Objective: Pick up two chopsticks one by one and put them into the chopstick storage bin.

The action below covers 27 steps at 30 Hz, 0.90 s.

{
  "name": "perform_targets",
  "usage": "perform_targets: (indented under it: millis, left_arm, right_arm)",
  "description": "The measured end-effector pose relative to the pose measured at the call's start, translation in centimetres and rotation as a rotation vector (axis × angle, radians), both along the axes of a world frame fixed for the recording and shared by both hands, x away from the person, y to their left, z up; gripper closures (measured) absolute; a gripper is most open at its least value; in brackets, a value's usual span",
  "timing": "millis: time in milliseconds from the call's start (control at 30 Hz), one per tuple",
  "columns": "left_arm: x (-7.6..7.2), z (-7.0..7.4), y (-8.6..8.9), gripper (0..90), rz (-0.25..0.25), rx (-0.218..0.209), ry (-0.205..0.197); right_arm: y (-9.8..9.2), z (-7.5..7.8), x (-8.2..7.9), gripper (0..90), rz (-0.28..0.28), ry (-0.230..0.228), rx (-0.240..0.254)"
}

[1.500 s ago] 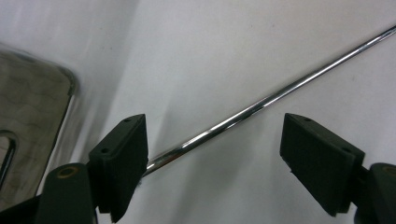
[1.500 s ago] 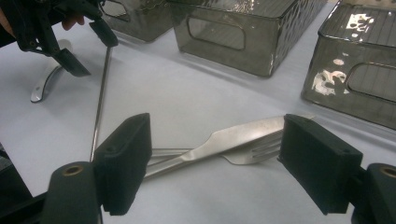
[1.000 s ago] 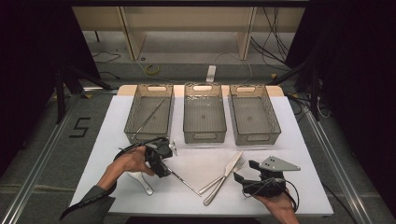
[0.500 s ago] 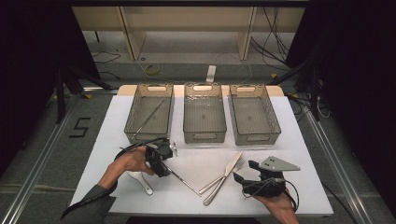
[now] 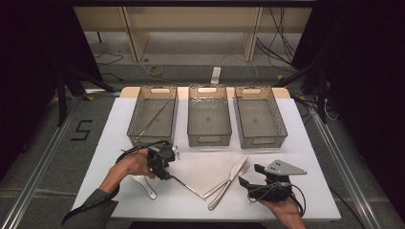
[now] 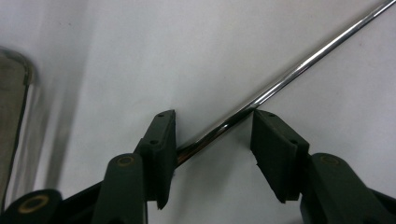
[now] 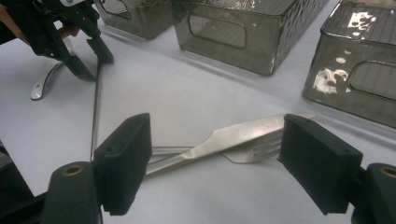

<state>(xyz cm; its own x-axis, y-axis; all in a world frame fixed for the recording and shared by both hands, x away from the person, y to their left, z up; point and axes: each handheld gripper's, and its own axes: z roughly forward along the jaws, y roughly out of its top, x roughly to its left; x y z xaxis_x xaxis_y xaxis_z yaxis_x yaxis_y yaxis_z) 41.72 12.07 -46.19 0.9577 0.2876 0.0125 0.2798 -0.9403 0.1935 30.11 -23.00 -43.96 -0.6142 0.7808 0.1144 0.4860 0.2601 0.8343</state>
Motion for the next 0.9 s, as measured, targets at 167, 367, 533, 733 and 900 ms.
perform_targets:
  millis: [167, 367, 533, 733, 900]
  left_arm:
    - [-0.4, 0.1, 0.1, 56.0, -0.04, 0.01, -0.007]
    - [-0.8, 0.1, 0.4, 60.6, -0.081, 0.022, -0.013]
    - [-1.3, 0.2, 0.4, 64.0, -0.112, 0.058, -0.015]
    - [-1.6, 0.2, 1.0, 66.7, -0.11, 0.051, -0.003]
    - [-1.8, 0.2, 1.4, 68.8, -0.127, 0.059, 0.006]
  right_arm:
    - [0.0, 0.0, 0.0, 25.9, 0.0, 0.001, -0.001]
    - [0.0, 0.0, 0.0, 25.9, -0.002, 0.002, -0.001]
    - [-0.1, 0.0, 0.0, 25.9, -0.004, 0.003, -0.001]
    - [0.0, 0.0, 0.0, 26.0, -0.004, 0.006, -0.002]
    - [0.0, -0.1, 0.0, 26.0, -0.004, 0.007, -0.003]
